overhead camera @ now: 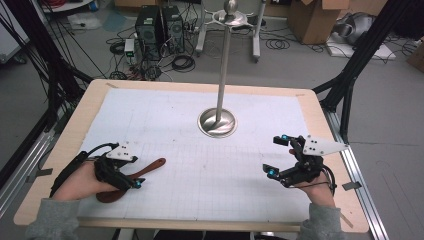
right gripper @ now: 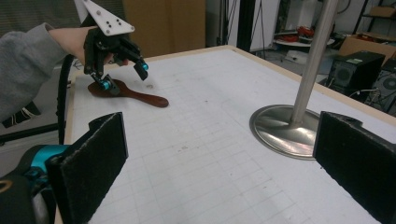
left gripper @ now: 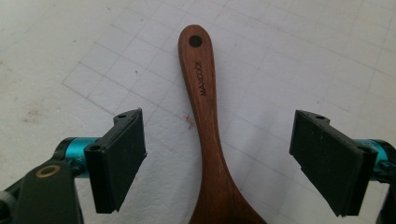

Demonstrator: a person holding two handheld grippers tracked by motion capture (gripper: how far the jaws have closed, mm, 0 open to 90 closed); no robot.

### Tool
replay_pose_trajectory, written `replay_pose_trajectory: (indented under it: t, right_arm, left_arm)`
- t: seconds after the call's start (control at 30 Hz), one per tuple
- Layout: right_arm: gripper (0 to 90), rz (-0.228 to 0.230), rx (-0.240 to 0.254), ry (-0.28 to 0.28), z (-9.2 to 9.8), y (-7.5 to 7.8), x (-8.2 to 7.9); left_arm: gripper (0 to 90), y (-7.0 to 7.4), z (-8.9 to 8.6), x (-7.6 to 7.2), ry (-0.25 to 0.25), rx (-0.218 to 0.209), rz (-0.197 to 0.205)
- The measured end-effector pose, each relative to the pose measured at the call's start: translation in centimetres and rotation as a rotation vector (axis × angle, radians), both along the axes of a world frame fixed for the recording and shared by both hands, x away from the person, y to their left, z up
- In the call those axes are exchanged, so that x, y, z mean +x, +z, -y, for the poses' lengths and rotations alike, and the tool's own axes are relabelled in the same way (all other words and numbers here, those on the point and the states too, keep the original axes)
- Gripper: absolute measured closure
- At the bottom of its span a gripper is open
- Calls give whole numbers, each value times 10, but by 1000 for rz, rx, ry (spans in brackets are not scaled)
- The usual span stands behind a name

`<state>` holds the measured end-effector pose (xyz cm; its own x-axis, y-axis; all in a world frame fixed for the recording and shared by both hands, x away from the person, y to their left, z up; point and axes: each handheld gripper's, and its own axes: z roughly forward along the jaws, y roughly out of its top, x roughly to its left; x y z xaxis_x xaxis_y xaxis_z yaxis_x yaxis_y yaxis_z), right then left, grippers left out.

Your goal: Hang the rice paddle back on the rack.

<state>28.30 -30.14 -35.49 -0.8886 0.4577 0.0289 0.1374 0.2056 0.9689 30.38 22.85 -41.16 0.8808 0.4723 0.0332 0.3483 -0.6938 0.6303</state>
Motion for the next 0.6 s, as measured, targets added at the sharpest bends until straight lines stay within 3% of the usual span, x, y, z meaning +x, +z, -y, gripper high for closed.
replay_pose_trajectory:
  t: [0.07,0.27,0.37,0.6]
  right_arm:
    - [19,-2,1,14,-1,0,-1]
    - [19,0,-10,15,-2,-1,0]
    - [19,-9,-11,13,-1,-1,0]
    - [19,-11,-16,16,-2,-1,0]
  left_arm:
    - [230,-3,-1,2,30,8,-9]
    - [270,-5,-1,3,39,-3,-26]
    - [313,-6,-1,4,33,31,-33]
    - [383,-9,2,4,29,53,-47]
